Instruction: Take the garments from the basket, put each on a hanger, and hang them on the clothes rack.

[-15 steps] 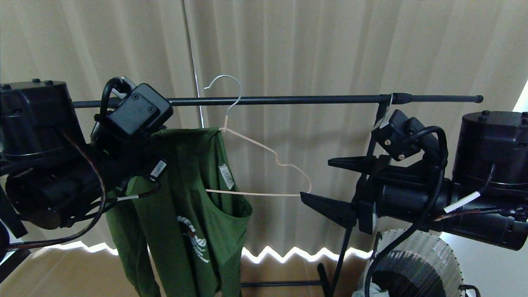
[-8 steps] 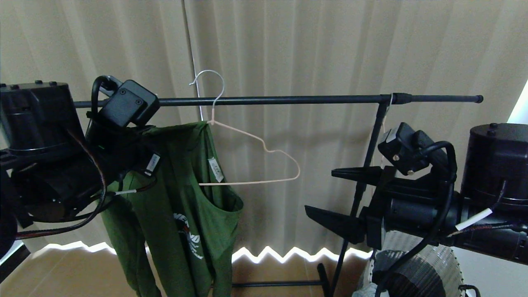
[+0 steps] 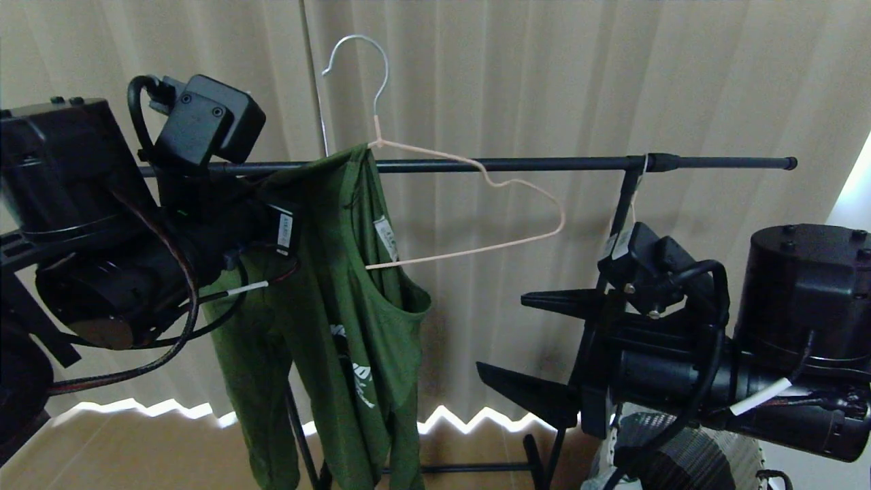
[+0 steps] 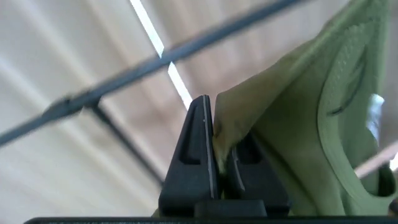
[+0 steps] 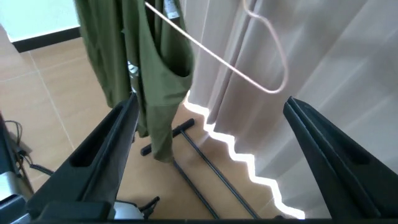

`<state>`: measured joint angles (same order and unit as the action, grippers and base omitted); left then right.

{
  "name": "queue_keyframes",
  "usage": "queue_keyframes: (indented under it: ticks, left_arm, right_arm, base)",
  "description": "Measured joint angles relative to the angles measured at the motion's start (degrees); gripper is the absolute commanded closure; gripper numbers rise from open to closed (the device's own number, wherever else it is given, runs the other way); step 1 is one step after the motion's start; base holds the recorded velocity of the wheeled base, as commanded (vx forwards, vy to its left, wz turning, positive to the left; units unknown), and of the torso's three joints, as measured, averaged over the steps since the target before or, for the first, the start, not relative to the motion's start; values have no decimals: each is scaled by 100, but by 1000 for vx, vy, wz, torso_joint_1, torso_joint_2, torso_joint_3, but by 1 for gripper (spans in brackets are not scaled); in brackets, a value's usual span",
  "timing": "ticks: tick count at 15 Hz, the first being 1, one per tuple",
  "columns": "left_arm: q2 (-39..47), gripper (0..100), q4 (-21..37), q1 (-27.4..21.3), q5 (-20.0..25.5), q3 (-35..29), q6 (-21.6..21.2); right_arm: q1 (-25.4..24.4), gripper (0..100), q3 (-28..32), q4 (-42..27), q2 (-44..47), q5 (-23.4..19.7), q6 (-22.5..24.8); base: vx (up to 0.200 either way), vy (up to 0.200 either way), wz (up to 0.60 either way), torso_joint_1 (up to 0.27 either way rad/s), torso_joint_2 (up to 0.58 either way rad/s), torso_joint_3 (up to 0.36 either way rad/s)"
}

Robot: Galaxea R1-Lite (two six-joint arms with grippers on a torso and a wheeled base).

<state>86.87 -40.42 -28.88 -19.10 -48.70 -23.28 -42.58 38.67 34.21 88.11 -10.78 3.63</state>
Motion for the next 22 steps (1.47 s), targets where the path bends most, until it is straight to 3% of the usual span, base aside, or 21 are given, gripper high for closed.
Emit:
queue_keyframes:
  ticks: [4, 8, 17, 18, 22]
  left_arm:
    - [17, 100, -213, -317, 4, -140, -2]
    - [15, 100, -241, -563, 2, -293, 7]
    - [-2, 100, -523, -731, 13, -341, 16]
    - [-5, 100, -553, -734, 13, -352, 16]
    - [-5, 100, -675, -734, 22, -383, 16]
  right_arm:
    - [-11, 0, 193, 690, 529, 794, -271]
    - [-5, 0, 435, 1306, 1047, 1035, -306]
    - [196, 0, 681, 1342, 1660, 1252, -310]
    - [201, 100, 681, 1342, 1679, 1252, -312]
    - [227, 100, 634, 1341, 1698, 1256, -310]
  base:
    - [0, 0, 0, 0, 0, 0]
    - [0, 0, 0, 0, 0, 0]
    - [0, 0, 0, 0, 0, 0]
    - [0, 0, 0, 0, 0, 0]
    - [0, 0, 0, 0, 0, 0]
